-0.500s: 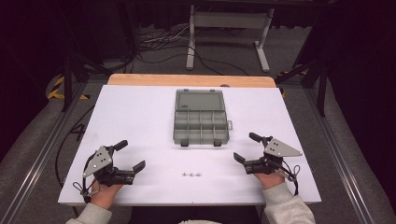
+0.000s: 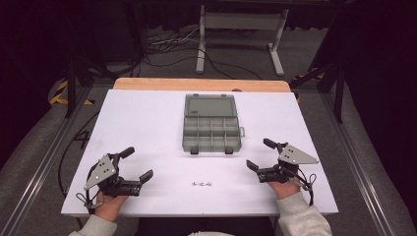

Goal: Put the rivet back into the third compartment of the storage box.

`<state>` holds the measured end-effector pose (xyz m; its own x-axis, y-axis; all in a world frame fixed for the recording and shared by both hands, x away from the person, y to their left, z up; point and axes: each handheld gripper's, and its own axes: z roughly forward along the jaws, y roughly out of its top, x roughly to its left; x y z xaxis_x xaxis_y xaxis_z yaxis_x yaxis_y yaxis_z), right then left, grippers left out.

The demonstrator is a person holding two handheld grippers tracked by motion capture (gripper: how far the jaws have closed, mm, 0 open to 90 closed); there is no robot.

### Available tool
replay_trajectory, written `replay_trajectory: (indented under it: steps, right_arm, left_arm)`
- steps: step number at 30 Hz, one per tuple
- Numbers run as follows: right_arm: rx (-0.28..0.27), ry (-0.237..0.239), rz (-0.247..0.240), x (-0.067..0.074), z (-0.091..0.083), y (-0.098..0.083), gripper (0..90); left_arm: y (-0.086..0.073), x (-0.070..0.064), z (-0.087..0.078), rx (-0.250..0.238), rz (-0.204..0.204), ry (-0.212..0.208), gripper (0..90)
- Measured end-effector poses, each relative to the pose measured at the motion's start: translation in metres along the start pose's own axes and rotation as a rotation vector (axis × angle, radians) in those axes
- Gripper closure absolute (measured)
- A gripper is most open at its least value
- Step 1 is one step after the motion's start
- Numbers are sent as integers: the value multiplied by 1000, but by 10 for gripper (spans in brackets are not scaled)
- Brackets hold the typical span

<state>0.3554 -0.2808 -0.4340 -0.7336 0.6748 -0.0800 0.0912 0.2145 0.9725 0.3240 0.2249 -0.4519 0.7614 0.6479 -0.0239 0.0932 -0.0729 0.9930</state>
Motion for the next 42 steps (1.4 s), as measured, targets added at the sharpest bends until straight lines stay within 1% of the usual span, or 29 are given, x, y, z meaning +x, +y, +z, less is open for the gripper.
replay_trajectory:
  steps: [2, 3, 4, 6, 9, 11, 12, 15, 16, 18, 19, 20, 21, 22, 23, 24, 26, 30, 34, 38, 42]
  right_arm:
    - [0, 0, 1, 0, 0, 0, 23]
    - [1, 2, 2, 0, 0, 1, 23]
    - [1, 2, 1, 0, 0, 1, 23]
    - [4, 0, -1, 0, 0, 3, 19]
    - [-9, -4, -13, 0, -1, 6, 16]
    - [-20, 0, -8, -1, -1, 7, 17]
    - [-21, 2, -5, -1, -1, 8, 17]
    - [-3, 2, -3, 1, 2, 10, 17]
    - [-1, 6, -1, 1, 3, 11, 17]
    - [-2, 19, -7, 4, 5, 13, 17]
    - [-4, 27, -6, 5, 7, 15, 17]
    - [-8, 39, -8, 7, 9, 17, 16]
    - [-9, 48, -13, 9, 10, 18, 17]
    - [-10, 63, -17, 11, 12, 20, 17]
    - [-10, 63, -17, 11, 12, 20, 17]
    - [-15, 73, -20, 13, 13, 21, 17]
    - [-17, 87, -28, 17, 17, 24, 17]
    - [-8, 108, -27, 22, 24, 31, 19]
    - [-10, 122, -25, 25, 31, 36, 19]
    - [-1, 150, -24, 29, 39, 42, 19]
    - [8, 173, -35, 33, 44, 50, 23]
  left_arm:
    - [0, 0, 0, -2, 1, 2, 0]
    - [0, -1, 0, -5, 9, 12, 0]
    - [0, -1, 0, 3, 24, 15, 0]
    - [1, -2, 1, 10, 37, 20, 0]
    - [2, -4, 1, 4, 38, 25, 0]
    - [3, -4, 2, -3, 43, 37, 0]
    - [3, -5, 2, -8, 44, 35, 0]
    - [4, -9, 3, -21, 60, 53, 0]
    - [5, -10, 2, -31, 62, 49, 0]
    - [6, -11, 1, -50, 54, 48, 0]
    - [7, -11, 1, -55, 43, 45, 0]
    - [7, -11, 0, -57, 35, 36, 0]
    - [7, -10, 0, -45, 31, 31, 0]
    - [7, -10, 0, -45, 31, 31, 0]
    - [7, -10, 0, -34, 29, 31, 0]
    - [7, -9, 0, -20, 27, 33, 0]
    - [6, -7, 0, 0, 13, 34, 0]
    - [5, -4, -1, -20, -6, 28, 0]
    - [5, -4, -2, -25, -11, 20, 0]
    - [5, -5, -1, -15, -13, 5, 0]
    - [5, -6, -1, -15, -10, -8, 0]
